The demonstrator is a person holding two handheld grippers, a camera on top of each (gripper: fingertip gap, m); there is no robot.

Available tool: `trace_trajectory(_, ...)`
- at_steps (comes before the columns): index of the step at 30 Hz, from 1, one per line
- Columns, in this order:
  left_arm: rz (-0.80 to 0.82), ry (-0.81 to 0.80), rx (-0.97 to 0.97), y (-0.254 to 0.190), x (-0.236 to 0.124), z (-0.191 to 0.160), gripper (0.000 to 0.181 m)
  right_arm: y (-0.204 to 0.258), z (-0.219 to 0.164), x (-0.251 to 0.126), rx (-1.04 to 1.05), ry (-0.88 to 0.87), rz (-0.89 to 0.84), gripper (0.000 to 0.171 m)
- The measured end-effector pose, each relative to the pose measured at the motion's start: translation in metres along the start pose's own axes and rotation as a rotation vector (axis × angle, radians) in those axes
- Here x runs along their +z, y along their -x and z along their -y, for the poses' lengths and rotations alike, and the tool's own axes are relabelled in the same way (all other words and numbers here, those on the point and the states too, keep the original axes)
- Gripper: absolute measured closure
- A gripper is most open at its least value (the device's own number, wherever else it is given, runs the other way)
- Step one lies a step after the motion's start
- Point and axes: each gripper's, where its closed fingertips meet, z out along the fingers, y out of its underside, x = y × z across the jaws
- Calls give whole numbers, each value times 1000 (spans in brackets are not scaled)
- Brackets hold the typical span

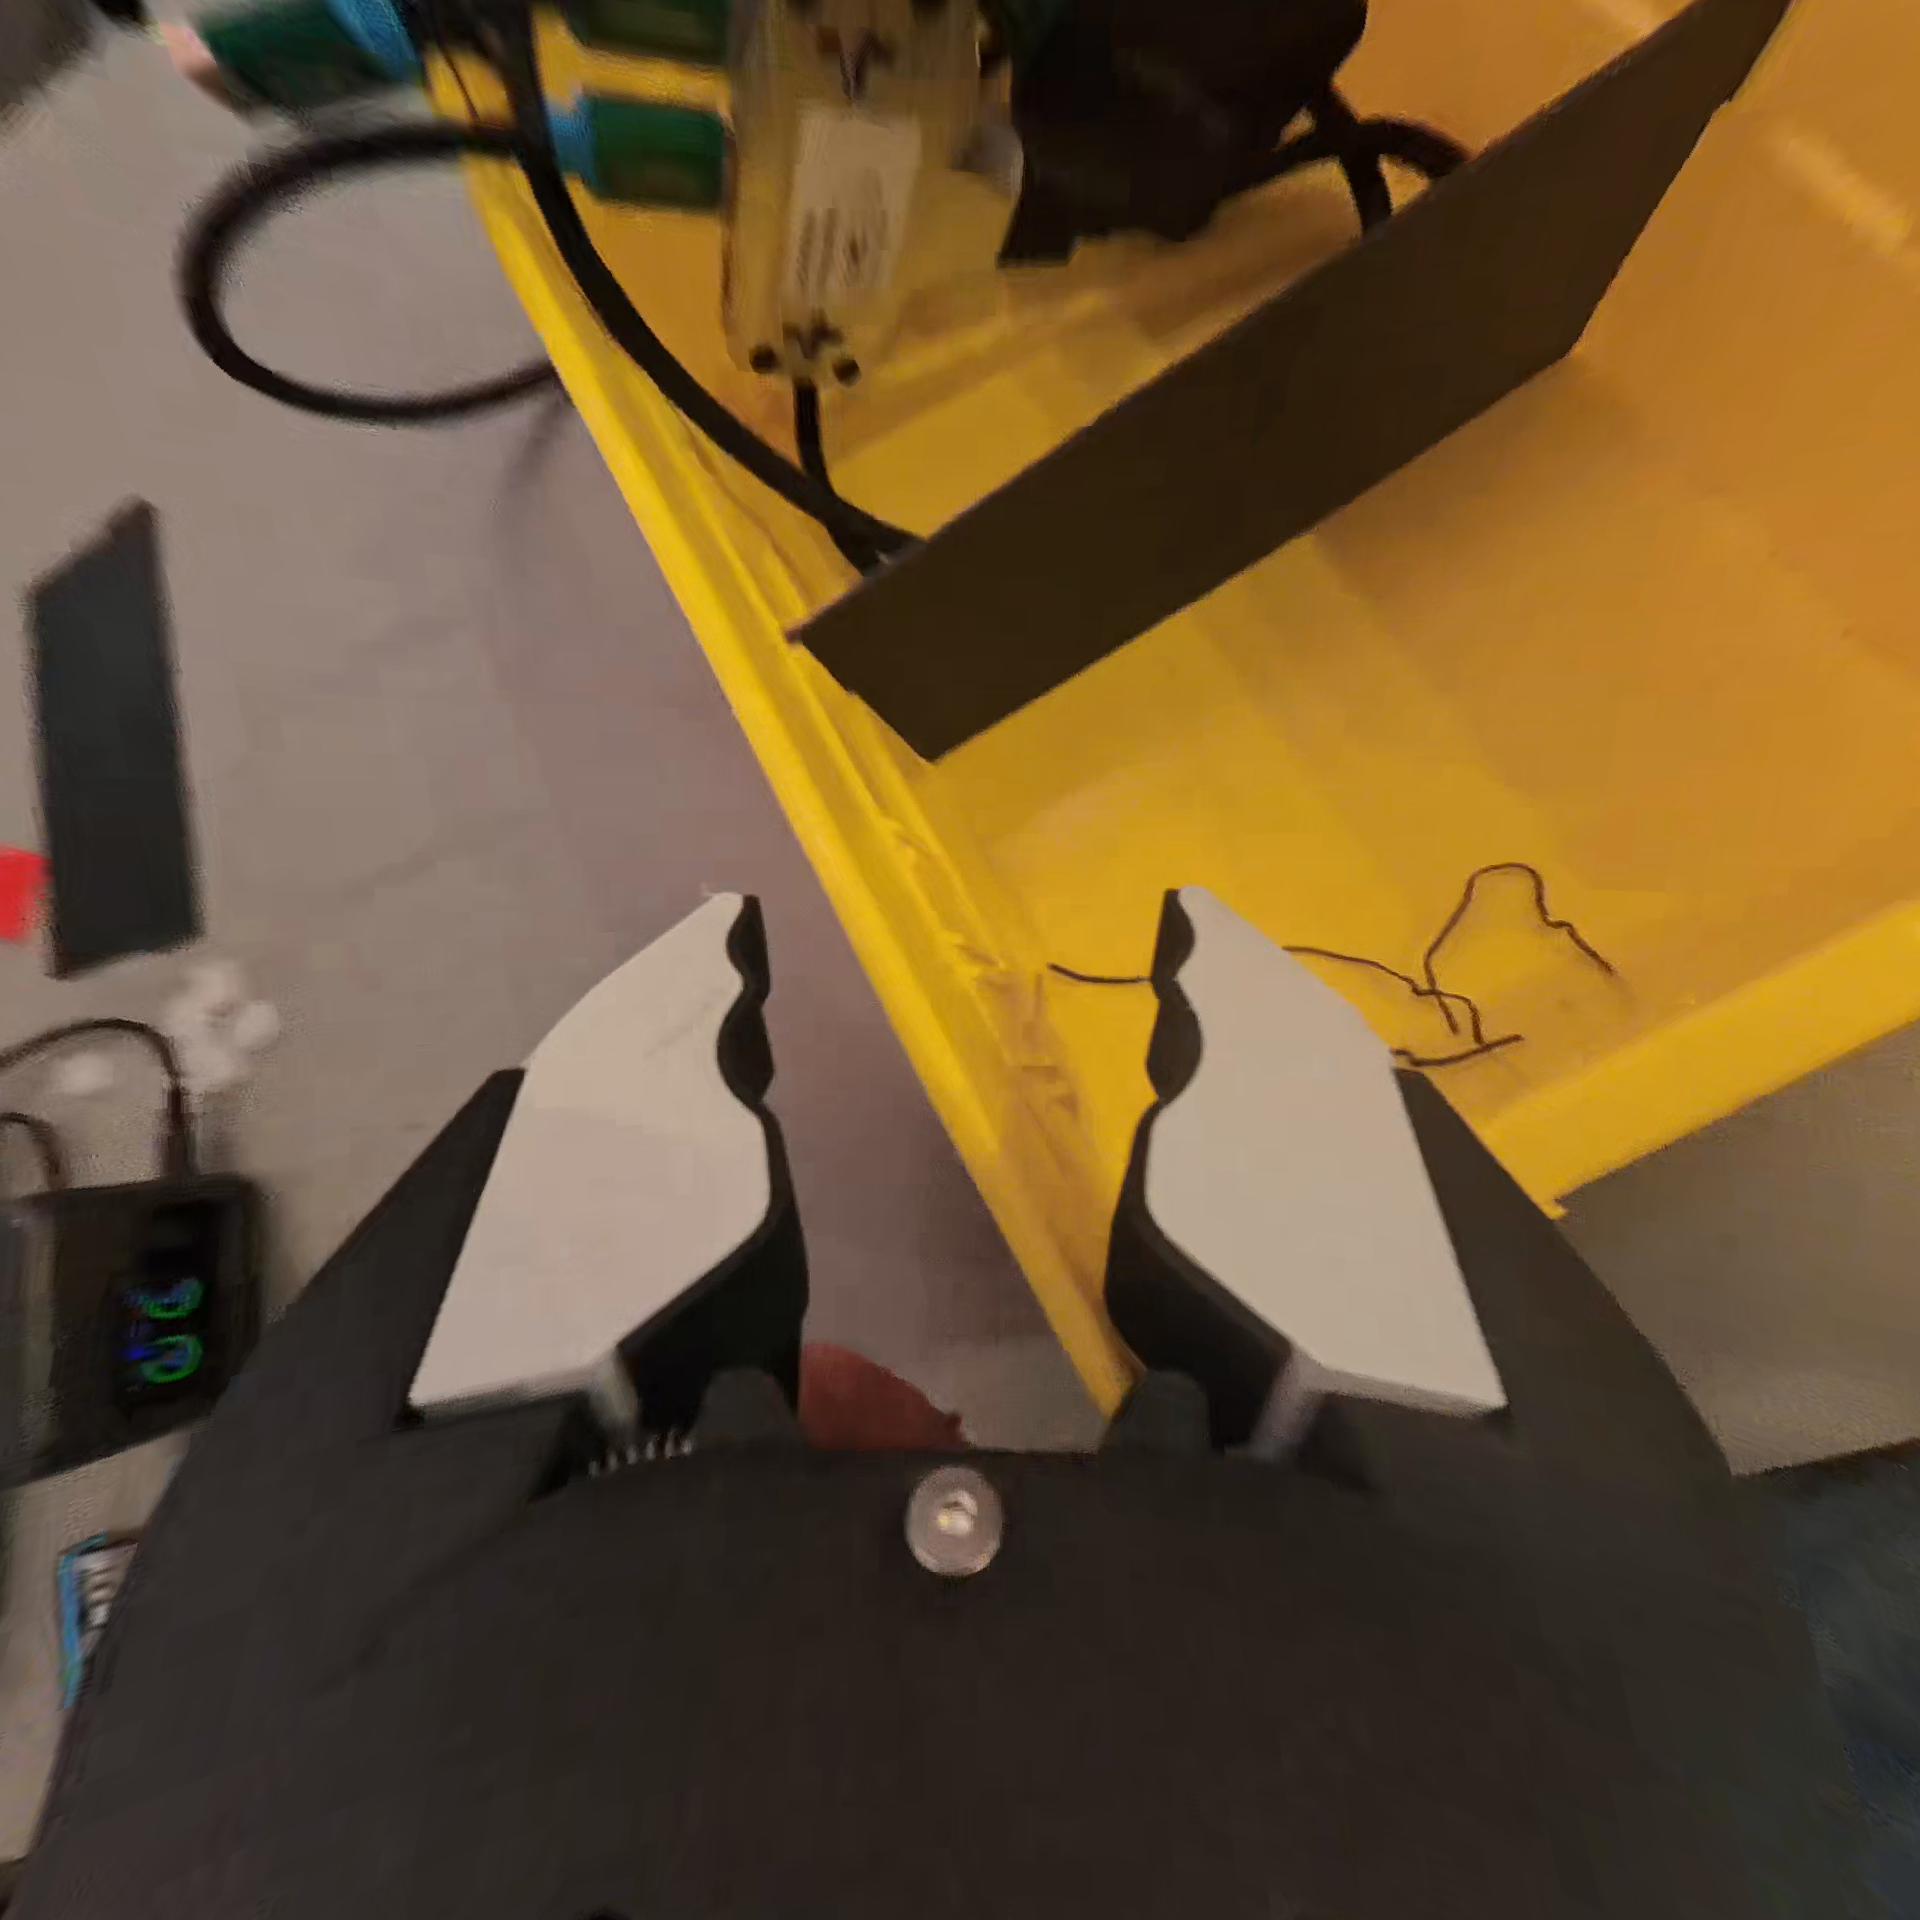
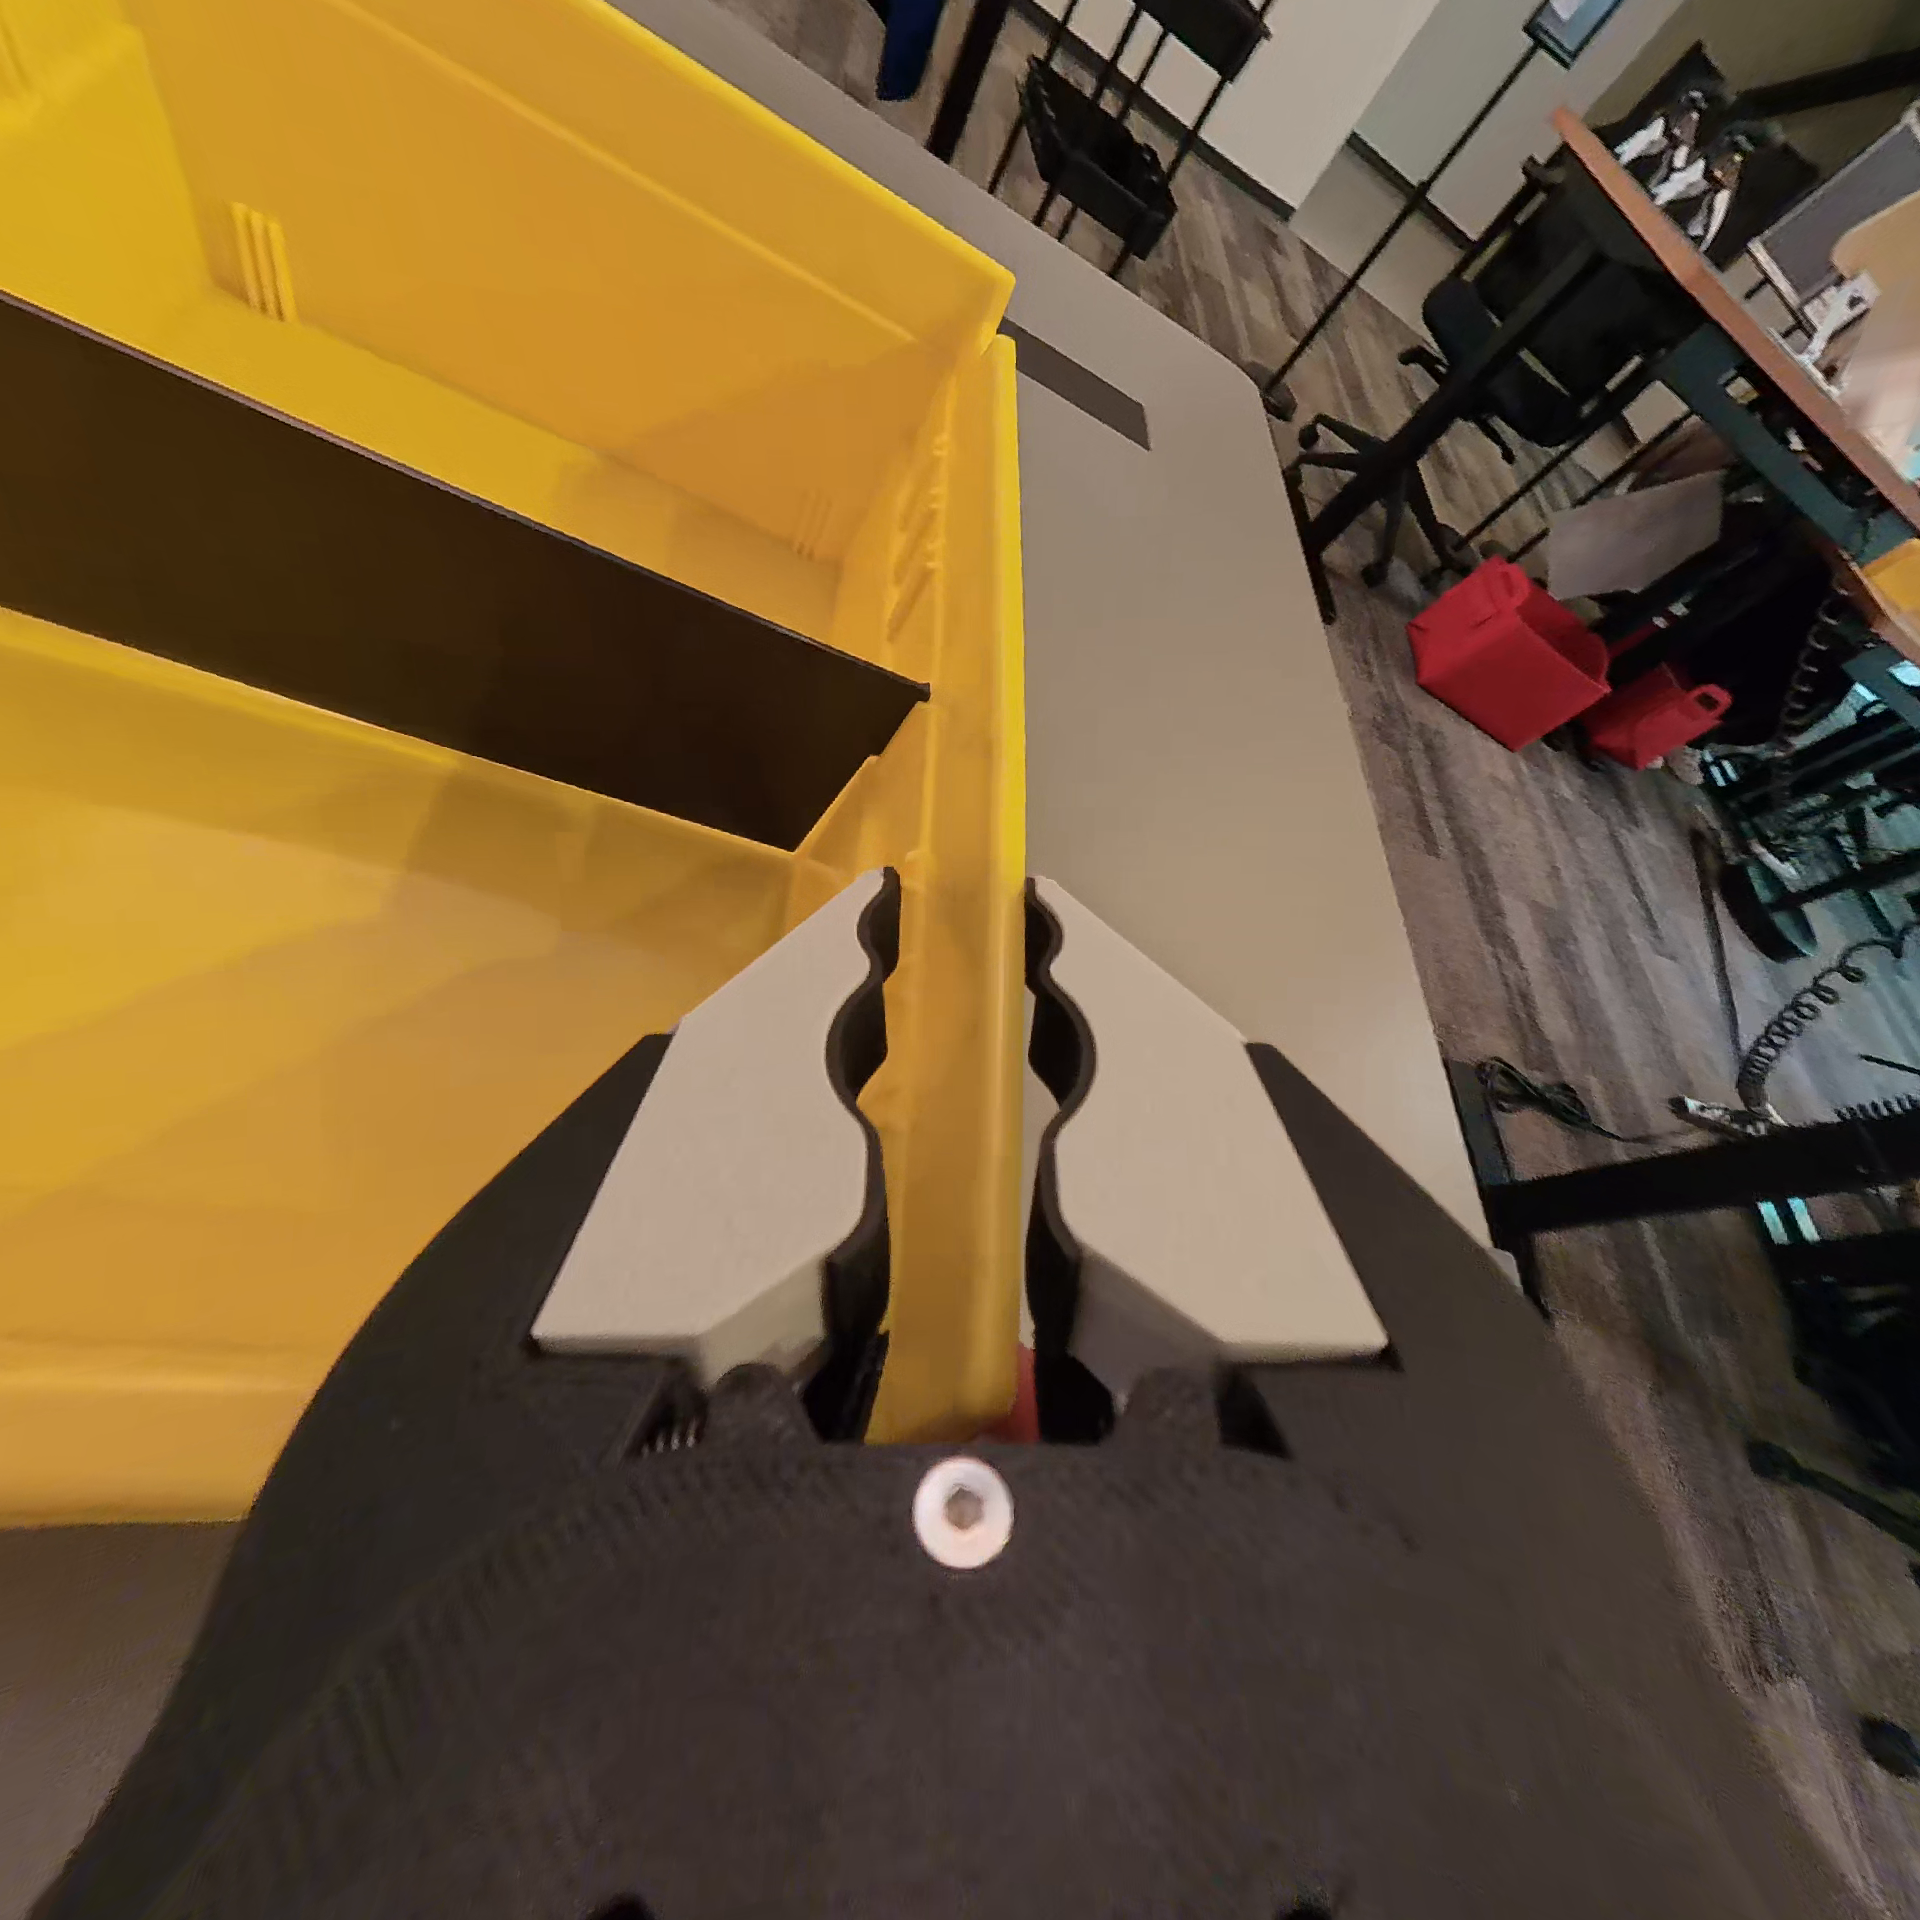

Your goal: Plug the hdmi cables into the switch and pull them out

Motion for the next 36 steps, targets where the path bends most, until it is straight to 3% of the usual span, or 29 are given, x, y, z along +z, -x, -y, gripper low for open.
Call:
trace_trajectory(3, 3, 24, -7, 4, 11, -13, 134, -14, -6, 4, 6, 24, -28, 151)
trace_trajectory(4, -15, 23, -35, 5, 10, -12, 150, -18, -9, 5, 3, 29, -38, 150)
trace_trajectory(9, 0, 23, -134, 30, 8, -22, 173, -35, -17, 8, 11, 44, -64, 150)
trace_trajectory(27, -6, 1, -259, 89, -11, -67, 176, -84, -45, 9, -9, 61, -99, 148)
trace_trajectory(29, -14, 0, -279, 92, -13, -70, 175, -90, -44, 5, -33, 63, -137, 139)
trace_trajectory(33, 59, -48, -290, 111, -28, -66, 138, -102, -25, -15, -61, 5, -218, 125)
trace_trajectory(36, 131, -155, -263, 123, -53, -44, 134, -107, 5, -37, -107, -71, -293, 124)
